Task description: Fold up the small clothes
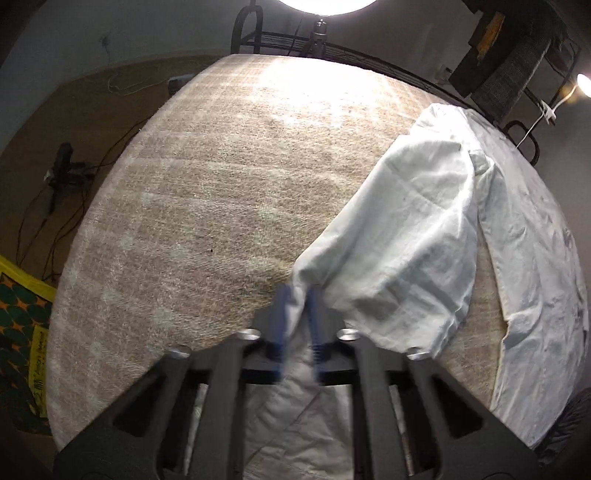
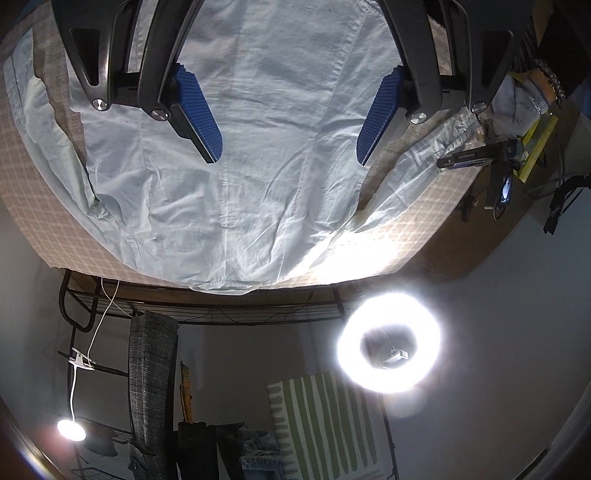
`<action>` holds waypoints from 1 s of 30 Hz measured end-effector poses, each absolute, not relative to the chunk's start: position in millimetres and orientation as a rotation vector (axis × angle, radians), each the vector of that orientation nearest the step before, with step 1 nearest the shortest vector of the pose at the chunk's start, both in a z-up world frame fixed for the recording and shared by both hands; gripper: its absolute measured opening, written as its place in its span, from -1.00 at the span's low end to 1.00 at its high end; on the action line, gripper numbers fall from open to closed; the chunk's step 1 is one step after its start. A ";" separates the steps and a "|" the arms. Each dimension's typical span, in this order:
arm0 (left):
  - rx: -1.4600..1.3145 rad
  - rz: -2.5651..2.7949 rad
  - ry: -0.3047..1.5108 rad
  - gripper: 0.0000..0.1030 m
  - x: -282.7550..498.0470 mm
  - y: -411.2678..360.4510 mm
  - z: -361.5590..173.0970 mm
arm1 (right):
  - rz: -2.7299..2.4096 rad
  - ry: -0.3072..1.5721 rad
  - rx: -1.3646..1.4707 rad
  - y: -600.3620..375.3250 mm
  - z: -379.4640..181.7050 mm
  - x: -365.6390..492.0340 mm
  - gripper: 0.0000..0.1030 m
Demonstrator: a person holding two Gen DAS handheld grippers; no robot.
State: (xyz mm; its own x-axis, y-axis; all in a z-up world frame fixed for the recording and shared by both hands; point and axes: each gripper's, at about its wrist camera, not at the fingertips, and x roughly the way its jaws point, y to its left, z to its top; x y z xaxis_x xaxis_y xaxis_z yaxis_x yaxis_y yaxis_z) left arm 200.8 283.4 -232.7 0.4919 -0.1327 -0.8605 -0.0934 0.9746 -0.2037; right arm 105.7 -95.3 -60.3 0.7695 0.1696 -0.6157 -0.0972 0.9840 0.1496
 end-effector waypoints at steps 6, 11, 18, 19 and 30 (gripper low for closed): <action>-0.282 -0.067 1.029 -1.00 200.4 273.8 -222.1 | 0.139 0.688 0.107 -99.7 -63.9 107.9 0.49; -0.296 -0.145 0.945 -1.00 189.0 249.6 -189.1 | 0.160 0.716 0.105 -103.2 -67.3 117.0 0.17; -0.299 -0.304 0.856 -1.00 172.6 184.5 -150.1 | 0.253 0.754 0.115 -103.5 -65.5 147.1 -0.16; -0.291 -0.337 0.846 -1.00 171.3 171.4 -144.6 | 0.262 0.756 0.112 -103.7 -64.9 153.1 -0.18; -0.101 -0.520 0.888 -1.00 153.1 52.9 -154.7 | 0.436 0.902 0.280 -111.3 -106.5 221.1 -0.23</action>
